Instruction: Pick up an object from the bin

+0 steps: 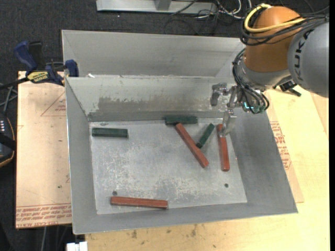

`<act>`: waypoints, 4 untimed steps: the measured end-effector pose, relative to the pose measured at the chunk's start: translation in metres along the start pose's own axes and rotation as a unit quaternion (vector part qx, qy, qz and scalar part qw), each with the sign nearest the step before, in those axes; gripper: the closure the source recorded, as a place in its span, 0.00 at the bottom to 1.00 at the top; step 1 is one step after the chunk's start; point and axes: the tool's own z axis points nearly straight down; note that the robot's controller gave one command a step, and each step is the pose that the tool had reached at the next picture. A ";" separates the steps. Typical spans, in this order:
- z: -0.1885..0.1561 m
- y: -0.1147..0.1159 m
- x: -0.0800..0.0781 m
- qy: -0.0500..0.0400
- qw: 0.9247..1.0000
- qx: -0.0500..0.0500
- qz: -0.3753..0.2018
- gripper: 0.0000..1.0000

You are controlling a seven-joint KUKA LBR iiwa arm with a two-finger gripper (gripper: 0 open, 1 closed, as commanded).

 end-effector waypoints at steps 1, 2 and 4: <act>-0.005 0.000 -0.001 -0.004 1.000 0.000 -0.001 0.00; 0.005 0.001 -0.002 -0.009 1.000 0.001 0.011 0.00; 0.110 -0.028 0.011 -0.002 0.986 0.000 -0.168 0.00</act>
Offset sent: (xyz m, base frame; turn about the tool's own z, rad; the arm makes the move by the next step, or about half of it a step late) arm -0.0124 0.0101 -0.1028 0.1630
